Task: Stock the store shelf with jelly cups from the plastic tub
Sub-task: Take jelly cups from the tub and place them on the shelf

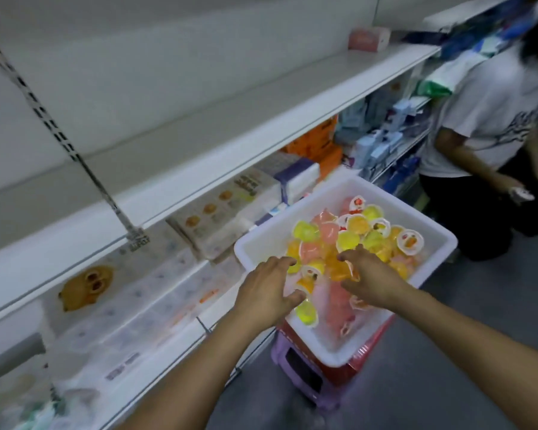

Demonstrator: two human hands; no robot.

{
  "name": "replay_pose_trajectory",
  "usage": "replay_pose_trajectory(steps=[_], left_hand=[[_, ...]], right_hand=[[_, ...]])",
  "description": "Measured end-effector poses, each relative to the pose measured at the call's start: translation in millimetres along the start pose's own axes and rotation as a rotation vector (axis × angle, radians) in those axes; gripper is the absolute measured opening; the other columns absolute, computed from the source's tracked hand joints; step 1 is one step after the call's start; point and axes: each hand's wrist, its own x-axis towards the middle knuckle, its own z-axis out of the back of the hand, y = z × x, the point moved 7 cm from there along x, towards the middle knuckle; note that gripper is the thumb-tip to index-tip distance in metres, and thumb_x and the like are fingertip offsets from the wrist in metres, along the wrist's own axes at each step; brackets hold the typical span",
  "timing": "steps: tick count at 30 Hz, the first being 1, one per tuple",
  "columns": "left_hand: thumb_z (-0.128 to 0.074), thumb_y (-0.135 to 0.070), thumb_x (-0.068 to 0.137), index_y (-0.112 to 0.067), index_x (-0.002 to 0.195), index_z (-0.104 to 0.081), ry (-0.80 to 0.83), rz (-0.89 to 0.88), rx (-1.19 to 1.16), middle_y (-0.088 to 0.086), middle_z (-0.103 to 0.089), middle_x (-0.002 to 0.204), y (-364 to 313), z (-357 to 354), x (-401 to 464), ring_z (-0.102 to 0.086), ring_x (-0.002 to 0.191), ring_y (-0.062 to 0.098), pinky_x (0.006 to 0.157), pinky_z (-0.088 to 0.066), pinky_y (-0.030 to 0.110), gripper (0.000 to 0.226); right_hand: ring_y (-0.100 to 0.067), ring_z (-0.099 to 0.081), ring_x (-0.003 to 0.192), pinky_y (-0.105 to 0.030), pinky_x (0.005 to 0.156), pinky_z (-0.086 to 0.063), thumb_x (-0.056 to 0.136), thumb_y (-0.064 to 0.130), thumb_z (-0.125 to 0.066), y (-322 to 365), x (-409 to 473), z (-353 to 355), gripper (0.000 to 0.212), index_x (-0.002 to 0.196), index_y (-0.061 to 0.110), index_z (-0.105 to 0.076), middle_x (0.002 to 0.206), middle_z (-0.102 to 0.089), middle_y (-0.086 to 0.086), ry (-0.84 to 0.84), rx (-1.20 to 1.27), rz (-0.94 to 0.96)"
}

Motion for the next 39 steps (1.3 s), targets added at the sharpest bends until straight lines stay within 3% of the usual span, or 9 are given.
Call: replay_pose_trajectory(steps=[3,7,10,14,21,27,33,37,39], left_hand=[[-0.062,-0.045,0.086,-0.02,0.134,-0.046,0.168,0.09,0.019,0.003,-0.052,0.133,-3,-37,30,-0.051,0.12,0.024,0.094,-0.044,0.036,0.056],[-0.06,-0.044,0.086,-0.016,0.094,-0.055,0.371,0.193,0.285,0.005,-0.062,0.101,-1,-76,54,-0.06,0.101,0.029,0.081,-0.037,0.037,0.029],[-0.062,-0.047,0.084,-0.017,0.108,-0.056,0.434,0.24,0.381,0.003,-0.062,0.11,3,-100,67,-0.058,0.109,0.026,0.099,-0.031,0.039,0.039],[-0.07,-0.055,0.075,-0.02,0.111,-0.055,0.411,0.279,0.37,0.0,-0.063,0.109,3,-124,81,-0.059,0.107,0.023,0.09,-0.035,0.033,0.052],[-0.067,-0.02,0.084,-0.011,0.126,-0.047,0.402,0.206,0.36,0.009,-0.057,0.124,1,-131,83,-0.056,0.116,0.03,0.083,-0.044,0.033,0.046],[-0.051,-0.025,0.093,-0.014,0.127,-0.038,0.15,0.154,-0.076,0.013,-0.051,0.115,6,-69,63,-0.053,0.102,0.035,0.08,-0.04,0.037,0.039],[-0.034,-0.029,0.1,-0.029,0.126,-0.055,-0.162,0.227,-0.582,0.013,-0.061,0.113,42,10,16,-0.059,0.097,0.034,0.089,-0.048,0.04,0.033],[-0.032,-0.034,0.103,-0.02,0.115,-0.063,-0.257,0.384,-0.949,0.009,-0.062,0.078,78,59,-39,-0.05,0.056,0.018,0.062,-0.047,0.031,0.035],[-0.034,-0.046,0.101,-0.019,0.108,-0.063,-0.284,0.405,-1.097,0.01,-0.061,0.073,90,82,-71,-0.048,0.05,0.015,0.061,-0.047,0.031,0.041]], right_hand=[[-0.025,-0.051,0.117,-0.032,0.089,-0.046,0.086,0.028,-0.064,-25,7,-19,0.051,0.134,0.021,-0.048,0.131,-0.05,-0.008,0.093,-0.08,-0.016],[-0.021,-0.058,0.106,-0.028,0.078,-0.045,0.086,0.032,-0.061,-26,14,-50,0.036,0.12,0.02,-0.058,0.119,-0.062,-0.001,0.258,-0.241,0.043],[-0.023,-0.061,0.102,-0.029,0.076,-0.044,0.085,0.038,-0.063,-18,15,-78,0.036,0.114,0.016,-0.059,0.111,-0.065,-0.002,0.399,-0.359,0.057],[-0.026,-0.063,0.103,-0.035,0.083,-0.051,0.082,0.037,-0.065,-21,21,-111,0.049,0.123,0.014,-0.051,0.114,-0.064,-0.004,0.471,-0.441,0.018],[-0.027,-0.06,0.107,-0.039,0.086,-0.052,0.08,0.037,-0.064,-25,23,-112,0.06,0.13,0.012,-0.041,0.119,-0.061,-0.007,0.397,-0.344,-0.009],[-0.021,-0.056,0.088,-0.03,0.068,-0.042,0.083,0.048,-0.057,-6,23,-58,0.03,0.096,0.022,-0.047,0.091,-0.057,0.004,0.237,0.06,-0.085],[-0.018,-0.054,0.08,-0.033,0.064,-0.041,0.087,0.049,-0.054,66,22,-10,0.042,0.107,0.015,-0.042,0.089,-0.056,0.001,0.085,0.315,-0.069],[-0.018,-0.05,0.065,-0.031,0.058,-0.042,0.084,0.048,-0.057,131,14,10,0.033,0.093,0.021,-0.041,0.078,-0.051,0.0,0.031,0.472,0.041],[-0.017,-0.049,0.061,-0.03,0.052,-0.044,0.085,0.04,-0.06,167,8,19,0.027,0.093,0.019,-0.046,0.074,-0.05,-0.001,0.014,0.599,0.102]])
